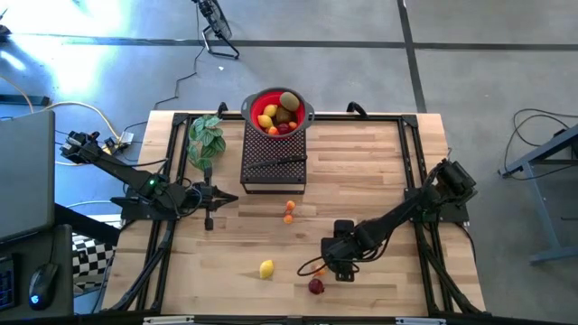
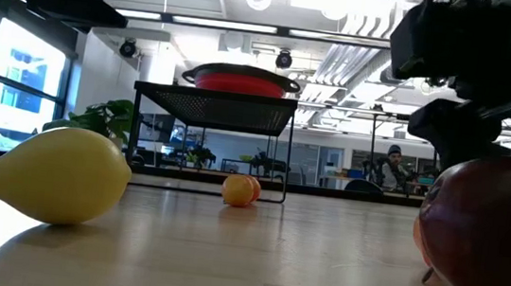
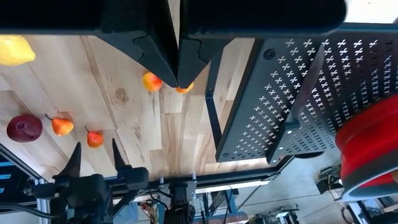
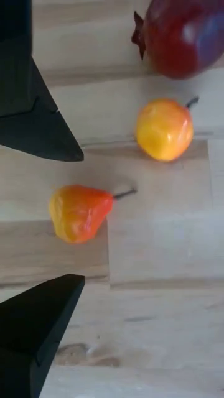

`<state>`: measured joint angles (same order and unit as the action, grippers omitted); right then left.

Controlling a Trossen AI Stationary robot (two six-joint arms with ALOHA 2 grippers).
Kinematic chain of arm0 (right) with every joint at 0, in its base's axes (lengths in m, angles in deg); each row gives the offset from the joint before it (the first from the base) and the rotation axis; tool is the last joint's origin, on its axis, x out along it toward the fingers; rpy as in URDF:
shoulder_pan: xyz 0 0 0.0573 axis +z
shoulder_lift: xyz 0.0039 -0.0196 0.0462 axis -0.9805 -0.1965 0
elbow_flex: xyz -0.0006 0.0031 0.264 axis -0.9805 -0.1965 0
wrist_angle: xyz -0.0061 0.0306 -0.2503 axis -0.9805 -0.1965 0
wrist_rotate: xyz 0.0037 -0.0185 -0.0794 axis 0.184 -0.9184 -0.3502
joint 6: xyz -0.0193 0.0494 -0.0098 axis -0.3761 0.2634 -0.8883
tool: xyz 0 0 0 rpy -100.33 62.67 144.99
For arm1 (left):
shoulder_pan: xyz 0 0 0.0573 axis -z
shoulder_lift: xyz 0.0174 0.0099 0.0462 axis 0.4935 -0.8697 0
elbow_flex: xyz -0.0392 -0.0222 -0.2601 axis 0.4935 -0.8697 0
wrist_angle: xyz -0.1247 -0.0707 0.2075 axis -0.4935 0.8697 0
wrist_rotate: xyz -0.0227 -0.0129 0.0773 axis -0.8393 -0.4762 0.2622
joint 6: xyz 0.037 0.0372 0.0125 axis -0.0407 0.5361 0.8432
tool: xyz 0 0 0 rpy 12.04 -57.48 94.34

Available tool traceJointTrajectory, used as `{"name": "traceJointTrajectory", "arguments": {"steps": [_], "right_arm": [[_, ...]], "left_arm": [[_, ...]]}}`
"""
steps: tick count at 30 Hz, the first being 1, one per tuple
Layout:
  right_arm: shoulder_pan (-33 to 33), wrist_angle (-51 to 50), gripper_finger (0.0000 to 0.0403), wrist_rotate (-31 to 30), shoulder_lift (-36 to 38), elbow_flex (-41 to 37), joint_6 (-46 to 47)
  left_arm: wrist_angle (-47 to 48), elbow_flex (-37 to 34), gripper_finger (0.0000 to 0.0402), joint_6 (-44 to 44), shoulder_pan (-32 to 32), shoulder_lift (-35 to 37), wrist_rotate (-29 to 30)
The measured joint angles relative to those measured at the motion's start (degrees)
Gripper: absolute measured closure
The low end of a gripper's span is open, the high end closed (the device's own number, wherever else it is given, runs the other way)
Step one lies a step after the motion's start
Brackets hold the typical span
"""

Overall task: Pick & Place Fruit
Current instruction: Put the pear into the red strainer bowl

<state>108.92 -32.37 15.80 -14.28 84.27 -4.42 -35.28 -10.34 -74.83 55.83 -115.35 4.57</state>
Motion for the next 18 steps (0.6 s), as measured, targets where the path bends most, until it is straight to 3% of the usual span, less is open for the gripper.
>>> {"name": "traceJointTrajectory", "arguments": {"steps": [18], "right_arm": [[0.58,1.04,0.0099,-1.9,-1.92,-0.11,-0.2]], "left_arm": [[0.72,0.0,0.0398,-0.04,0.0,0.0,0.0]]}}
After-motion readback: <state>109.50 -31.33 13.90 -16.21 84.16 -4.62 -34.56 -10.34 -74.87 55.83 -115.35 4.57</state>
